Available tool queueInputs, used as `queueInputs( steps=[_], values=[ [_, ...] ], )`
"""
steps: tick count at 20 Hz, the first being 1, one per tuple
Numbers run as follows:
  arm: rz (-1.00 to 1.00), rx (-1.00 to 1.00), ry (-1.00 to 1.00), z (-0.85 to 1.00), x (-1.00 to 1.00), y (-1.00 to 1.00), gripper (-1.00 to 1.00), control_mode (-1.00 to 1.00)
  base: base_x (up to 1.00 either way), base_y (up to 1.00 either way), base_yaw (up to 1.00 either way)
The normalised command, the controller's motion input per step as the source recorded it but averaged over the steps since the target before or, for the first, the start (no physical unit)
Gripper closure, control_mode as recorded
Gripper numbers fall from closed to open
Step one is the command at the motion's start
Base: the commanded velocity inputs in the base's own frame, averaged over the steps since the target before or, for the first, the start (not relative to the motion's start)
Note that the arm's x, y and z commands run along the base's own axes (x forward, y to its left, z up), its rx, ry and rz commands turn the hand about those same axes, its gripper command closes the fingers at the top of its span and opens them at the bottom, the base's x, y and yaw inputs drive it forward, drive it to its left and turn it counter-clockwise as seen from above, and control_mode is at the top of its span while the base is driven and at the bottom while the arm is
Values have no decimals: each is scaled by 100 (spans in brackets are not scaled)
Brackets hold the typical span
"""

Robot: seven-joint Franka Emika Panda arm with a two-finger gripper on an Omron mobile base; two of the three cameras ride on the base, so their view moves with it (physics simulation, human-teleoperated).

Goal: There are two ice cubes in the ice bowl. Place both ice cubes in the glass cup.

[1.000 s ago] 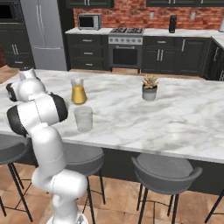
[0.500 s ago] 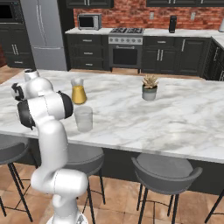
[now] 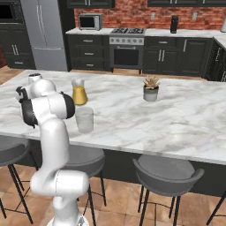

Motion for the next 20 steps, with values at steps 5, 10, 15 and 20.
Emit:
queueInputs(
  steps=[5,10,15,20],
  values=[
    [3,0,0,-15,44,-1,-100,-100,0,0,0],
    [0,0,0,-11,51,0,-100,-100,0,0,0],
    [0,0,1,-27,36,0,-100,-100,0,0,0],
    [1,0,3,-35,17,-9,-100,-100,0,0,0]
  ],
)
